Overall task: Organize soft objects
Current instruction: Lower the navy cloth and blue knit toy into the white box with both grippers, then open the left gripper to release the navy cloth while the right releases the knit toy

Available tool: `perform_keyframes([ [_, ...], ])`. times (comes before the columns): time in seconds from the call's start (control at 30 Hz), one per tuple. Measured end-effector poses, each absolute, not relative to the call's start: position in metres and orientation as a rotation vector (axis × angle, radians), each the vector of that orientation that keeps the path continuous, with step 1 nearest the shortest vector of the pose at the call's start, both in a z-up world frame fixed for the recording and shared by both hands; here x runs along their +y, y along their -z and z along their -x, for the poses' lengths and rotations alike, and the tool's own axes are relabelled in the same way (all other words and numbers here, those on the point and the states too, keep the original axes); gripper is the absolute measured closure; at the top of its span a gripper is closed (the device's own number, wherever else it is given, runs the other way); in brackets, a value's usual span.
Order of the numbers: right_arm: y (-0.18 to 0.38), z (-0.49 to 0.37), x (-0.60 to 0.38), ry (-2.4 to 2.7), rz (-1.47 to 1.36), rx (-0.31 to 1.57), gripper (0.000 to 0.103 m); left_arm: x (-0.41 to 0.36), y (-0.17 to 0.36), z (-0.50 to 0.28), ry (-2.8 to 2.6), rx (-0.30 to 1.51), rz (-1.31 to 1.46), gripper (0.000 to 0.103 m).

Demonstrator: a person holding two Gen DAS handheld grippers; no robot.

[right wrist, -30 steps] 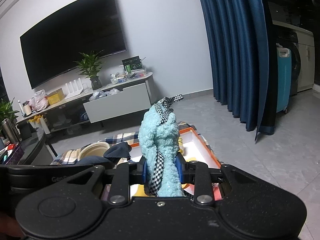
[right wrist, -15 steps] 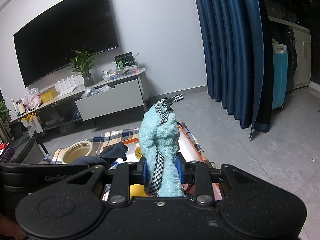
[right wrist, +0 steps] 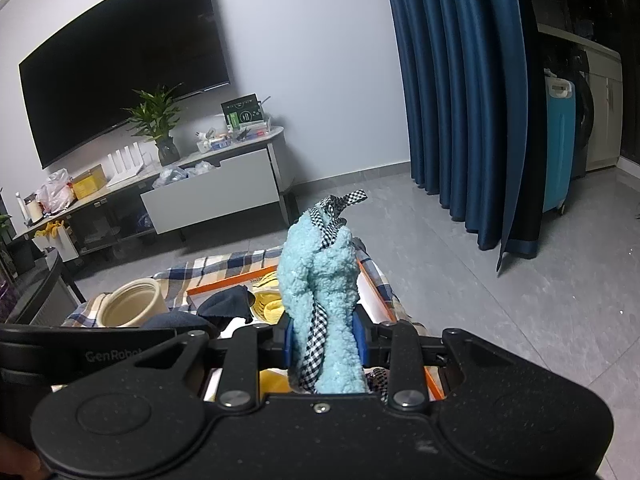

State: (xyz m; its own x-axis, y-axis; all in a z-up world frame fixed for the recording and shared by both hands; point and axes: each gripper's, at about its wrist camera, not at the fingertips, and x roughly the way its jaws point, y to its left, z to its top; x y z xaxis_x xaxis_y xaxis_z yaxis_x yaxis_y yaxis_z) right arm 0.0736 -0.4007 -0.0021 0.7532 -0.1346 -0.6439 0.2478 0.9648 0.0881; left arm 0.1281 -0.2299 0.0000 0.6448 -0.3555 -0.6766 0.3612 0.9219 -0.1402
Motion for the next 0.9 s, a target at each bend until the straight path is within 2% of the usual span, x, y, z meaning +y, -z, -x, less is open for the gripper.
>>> perform_keyframes([
  [0.13,0.004,-0.081,-0.402,0.216,-0.174,0.688,0.067,-0.235,0.003,-0.134,0.406,0.778,-0.003,0.056],
  [0.2,0.005,-0.083,-0.402,0.211,-0.163,0.686,0.061,-0.237,0.004,-0.137,0.405,0.779,0.010,0.051],
  [0.23,0.006,-0.084,-0.401,0.214,-0.154,0.685,0.054,-0.237,0.004,-0.139,0.406,0.776,0.021,0.042],
  [0.27,0.007,-0.084,-0.401,0.223,-0.146,0.684,0.048,-0.238,0.004,-0.141,0.409,0.773,0.033,0.040],
  [0.33,0.007,-0.082,-0.403,0.226,-0.146,0.677,0.043,-0.238,0.003,-0.143,0.405,0.770,0.040,0.035],
  [0.43,0.003,-0.076,-0.404,0.235,-0.156,0.660,0.043,-0.235,0.000,-0.142,0.396,0.759,0.035,0.034],
  [0.6,-0.015,-0.065,-0.395,0.213,-0.166,0.621,0.041,-0.224,-0.010,-0.135,0.380,0.748,0.031,0.021],
  [0.67,-0.023,-0.059,-0.386,0.206,-0.163,0.605,0.033,-0.219,-0.016,-0.129,0.364,0.734,0.015,0.013],
  [0.73,-0.030,-0.056,-0.378,0.195,-0.157,0.593,0.029,-0.212,-0.022,-0.122,0.351,0.719,-0.003,0.013],
  [0.9,-0.032,-0.055,-0.350,0.137,-0.149,0.613,0.028,-0.187,-0.031,-0.109,0.289,0.682,-0.037,0.009],
])
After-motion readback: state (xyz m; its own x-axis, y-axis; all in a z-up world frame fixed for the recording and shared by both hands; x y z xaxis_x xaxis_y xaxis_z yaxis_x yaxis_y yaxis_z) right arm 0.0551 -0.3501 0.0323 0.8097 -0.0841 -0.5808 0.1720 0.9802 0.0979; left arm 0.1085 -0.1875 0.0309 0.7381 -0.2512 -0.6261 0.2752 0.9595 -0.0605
